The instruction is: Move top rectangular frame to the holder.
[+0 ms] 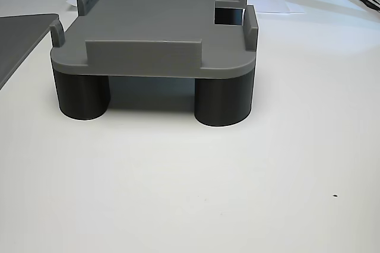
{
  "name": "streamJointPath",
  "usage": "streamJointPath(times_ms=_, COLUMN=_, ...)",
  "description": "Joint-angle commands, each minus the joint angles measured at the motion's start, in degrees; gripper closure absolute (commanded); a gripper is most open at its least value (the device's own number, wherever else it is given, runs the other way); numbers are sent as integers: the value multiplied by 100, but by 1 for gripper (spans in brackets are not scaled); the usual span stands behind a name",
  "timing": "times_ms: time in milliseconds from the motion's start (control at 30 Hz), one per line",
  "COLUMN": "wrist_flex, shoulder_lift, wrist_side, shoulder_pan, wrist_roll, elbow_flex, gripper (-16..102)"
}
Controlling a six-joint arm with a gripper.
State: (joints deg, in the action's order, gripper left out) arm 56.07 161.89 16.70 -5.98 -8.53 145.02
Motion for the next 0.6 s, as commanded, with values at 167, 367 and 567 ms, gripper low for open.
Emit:
streamJointPath(times_ms=167, wrist_flex=-396, shoulder_lift=-1063, wrist_side=-923, shoulder_pan=-35, wrist_roll=2514, elbow_flex=-1099, gripper=-14)
streamJointPath(times_ms=367, wrist_flex=-255, shoulder_lift=-1635, wrist_side=-747, shoulder_pan=-1415, wrist_roll=3524, elbow_flex=-1362, gripper=-11)
streamJointPath(times_ms=567, wrist_flex=1011, shoulder_lift=-2487, wrist_side=-642, shoulder_pan=-2602, wrist_roll=4896, elbow_flex=-2821, gripper=-14)
